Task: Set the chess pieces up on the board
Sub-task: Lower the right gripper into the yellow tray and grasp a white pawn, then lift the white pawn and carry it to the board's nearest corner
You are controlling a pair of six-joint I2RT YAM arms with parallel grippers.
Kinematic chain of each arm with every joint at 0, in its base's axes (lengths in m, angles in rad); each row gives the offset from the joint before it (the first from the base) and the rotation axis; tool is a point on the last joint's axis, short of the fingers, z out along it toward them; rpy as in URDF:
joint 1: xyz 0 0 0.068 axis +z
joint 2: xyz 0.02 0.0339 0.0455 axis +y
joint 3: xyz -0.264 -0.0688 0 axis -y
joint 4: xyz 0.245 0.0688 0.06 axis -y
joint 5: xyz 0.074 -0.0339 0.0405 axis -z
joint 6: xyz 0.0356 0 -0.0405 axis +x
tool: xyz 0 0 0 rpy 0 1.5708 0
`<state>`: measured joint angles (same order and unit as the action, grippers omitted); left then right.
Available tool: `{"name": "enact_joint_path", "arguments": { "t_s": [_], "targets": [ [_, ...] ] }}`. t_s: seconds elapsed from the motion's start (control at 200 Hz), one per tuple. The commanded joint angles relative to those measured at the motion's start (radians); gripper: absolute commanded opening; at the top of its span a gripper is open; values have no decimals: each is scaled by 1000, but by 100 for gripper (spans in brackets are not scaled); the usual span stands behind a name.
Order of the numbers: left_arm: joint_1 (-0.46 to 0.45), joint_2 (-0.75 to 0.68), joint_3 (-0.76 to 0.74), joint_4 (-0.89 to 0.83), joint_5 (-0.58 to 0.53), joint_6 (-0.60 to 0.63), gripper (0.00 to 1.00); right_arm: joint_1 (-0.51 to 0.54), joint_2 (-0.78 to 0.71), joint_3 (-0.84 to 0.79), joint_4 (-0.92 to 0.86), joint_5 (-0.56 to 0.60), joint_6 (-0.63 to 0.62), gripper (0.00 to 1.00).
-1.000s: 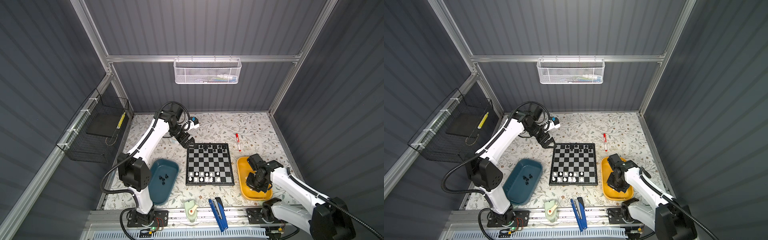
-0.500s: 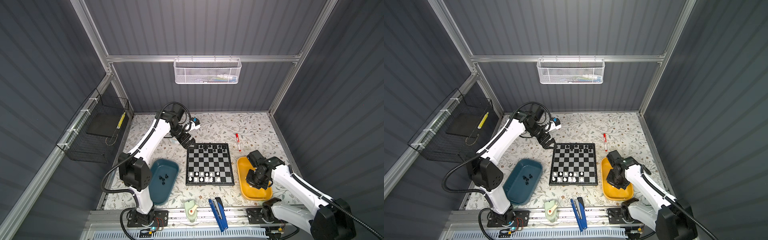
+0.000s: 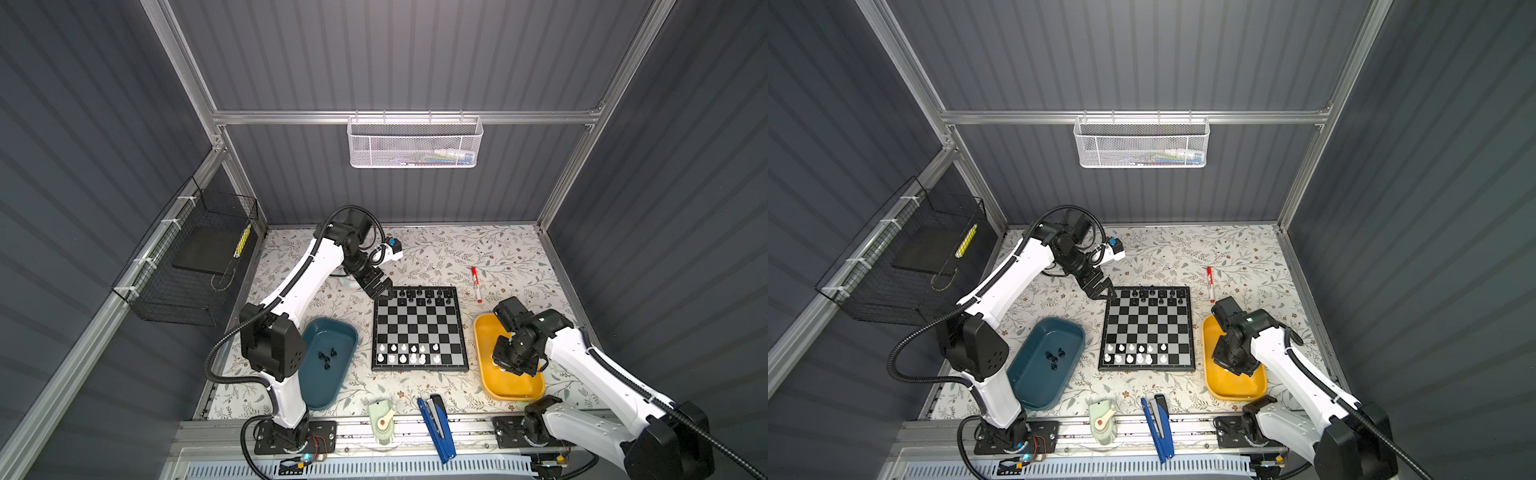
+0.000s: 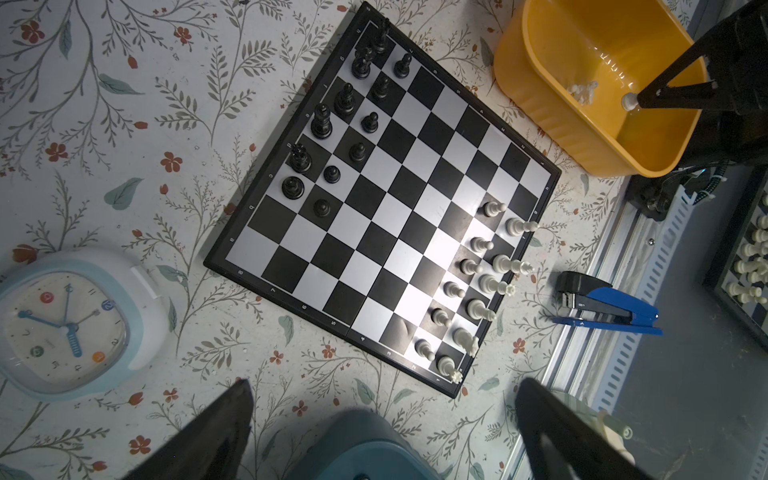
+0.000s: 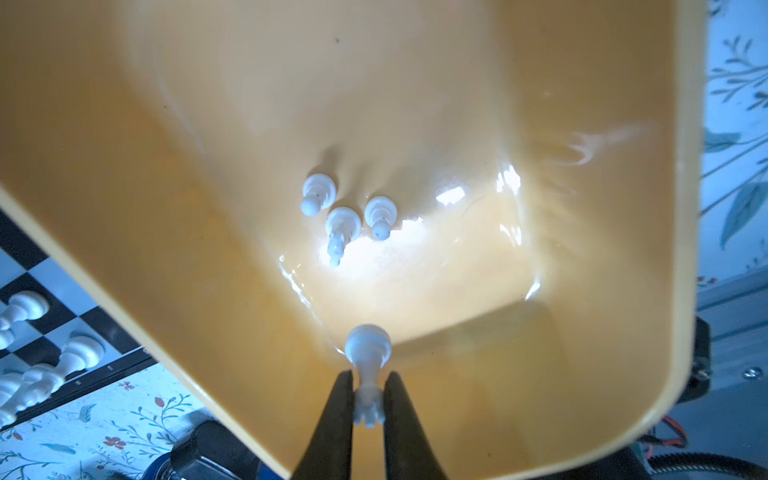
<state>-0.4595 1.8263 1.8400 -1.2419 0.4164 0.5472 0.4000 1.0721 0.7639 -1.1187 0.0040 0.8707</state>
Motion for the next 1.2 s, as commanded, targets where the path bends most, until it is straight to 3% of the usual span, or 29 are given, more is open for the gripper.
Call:
{"name": "enact_joint_path", "arguments": {
  "t_s": [0.0,0.42,0.715,1.191],
  "targets": [
    [-8,10,39,-47,66,14,99,14,-14,49,-65,26,0,15],
    [-15,-13,10,-31,57,8,100,67,41,195,-81,20,-17,16],
    [-16,-26,8,-13,30,-5,100,136,161,307,-85,24,-27,16],
    [-16,-44,-1,1,0,-11,99,274,286,369,-17,-2,5,16]
  ]
}}
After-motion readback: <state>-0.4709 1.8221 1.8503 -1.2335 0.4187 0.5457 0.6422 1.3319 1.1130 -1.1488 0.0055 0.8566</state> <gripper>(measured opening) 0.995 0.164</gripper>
